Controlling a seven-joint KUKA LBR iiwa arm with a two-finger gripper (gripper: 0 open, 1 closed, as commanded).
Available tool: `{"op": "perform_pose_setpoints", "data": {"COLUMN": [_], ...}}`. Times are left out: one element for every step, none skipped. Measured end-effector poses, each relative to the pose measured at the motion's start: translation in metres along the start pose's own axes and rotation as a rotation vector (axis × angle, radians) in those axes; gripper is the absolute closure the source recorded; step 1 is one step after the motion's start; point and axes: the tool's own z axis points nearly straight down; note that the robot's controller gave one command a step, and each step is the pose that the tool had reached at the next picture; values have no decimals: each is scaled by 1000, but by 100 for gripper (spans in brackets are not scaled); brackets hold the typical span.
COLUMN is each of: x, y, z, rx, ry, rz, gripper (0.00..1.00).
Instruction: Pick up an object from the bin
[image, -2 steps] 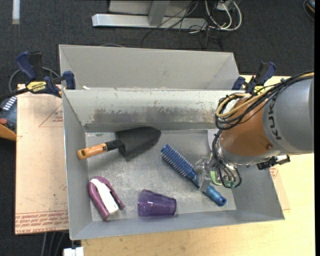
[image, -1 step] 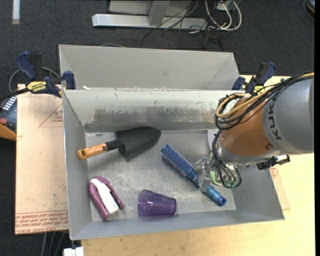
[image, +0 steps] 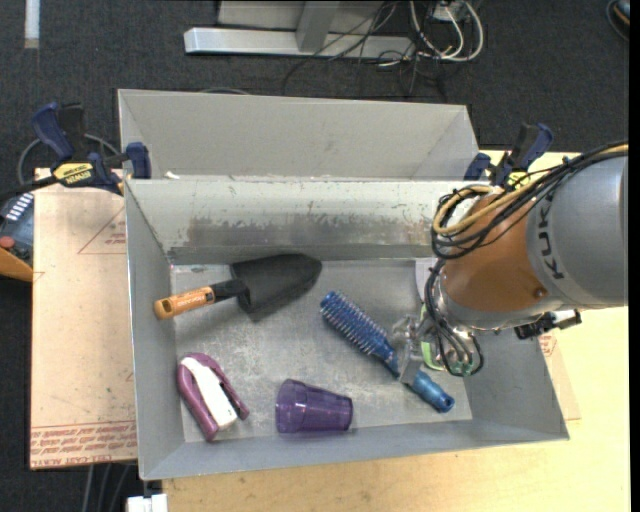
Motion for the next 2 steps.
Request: {"op": "perform_pose_setpoints", "data": {"x": [2,2], "y": [0,0], "z": [-8,-15], "rx": [0,0], "ry": [5,5], "rz": [0,-1], "gripper": [100,100]}}
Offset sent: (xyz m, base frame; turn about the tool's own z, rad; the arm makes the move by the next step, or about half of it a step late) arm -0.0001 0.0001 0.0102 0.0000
